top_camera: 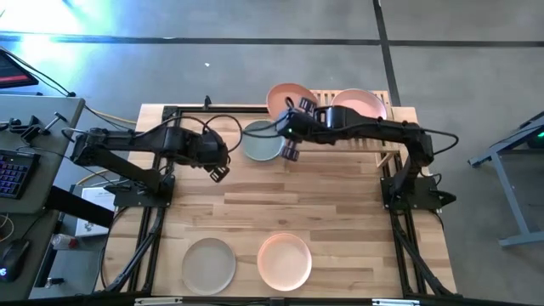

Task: Place and stack plates onto a shelf
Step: Put the light brown plate on the shelf

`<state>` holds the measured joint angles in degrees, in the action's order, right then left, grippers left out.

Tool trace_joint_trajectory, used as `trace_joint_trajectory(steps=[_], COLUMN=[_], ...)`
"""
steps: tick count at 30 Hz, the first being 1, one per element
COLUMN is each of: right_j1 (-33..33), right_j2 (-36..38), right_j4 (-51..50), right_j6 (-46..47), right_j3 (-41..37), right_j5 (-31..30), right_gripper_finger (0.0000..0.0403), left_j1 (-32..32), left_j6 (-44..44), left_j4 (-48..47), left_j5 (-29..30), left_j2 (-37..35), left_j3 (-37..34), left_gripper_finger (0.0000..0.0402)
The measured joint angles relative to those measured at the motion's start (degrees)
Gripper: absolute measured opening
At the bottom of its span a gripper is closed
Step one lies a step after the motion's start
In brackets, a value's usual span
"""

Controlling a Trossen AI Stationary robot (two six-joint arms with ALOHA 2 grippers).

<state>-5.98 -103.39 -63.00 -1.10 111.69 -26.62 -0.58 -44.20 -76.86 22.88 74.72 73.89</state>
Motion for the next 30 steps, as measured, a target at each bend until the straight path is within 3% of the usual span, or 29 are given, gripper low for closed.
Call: trace_joint_trajectory(steps=[6, 17, 30], right_j1=[-3.3, -5.22, -6.17], right_j2=[-0.1, -2.09, -3.76], right_j4=[1.52, 0.27, -3.61], right_j6=[2.6, 6.61, 9.36], right_j3=[-0.01, -0.01, -0.01], right_j5=[0.59, 5.89, 5.77], right_gripper_finger=[0.0, 0.0, 0.0], left_j1=[4.28, 8.95, 10.38], left_j6=[7.39, 19.04, 20.98], left_j4=[0.02, 0.5, 1.31], left_j5=[3.26, 3.47, 3.36], left_j2=[0.0, 0.0, 0.02], left_j3=[0.0, 0.0, 0.0], left_gripper_finger=[0.009, 0.009, 0.009])
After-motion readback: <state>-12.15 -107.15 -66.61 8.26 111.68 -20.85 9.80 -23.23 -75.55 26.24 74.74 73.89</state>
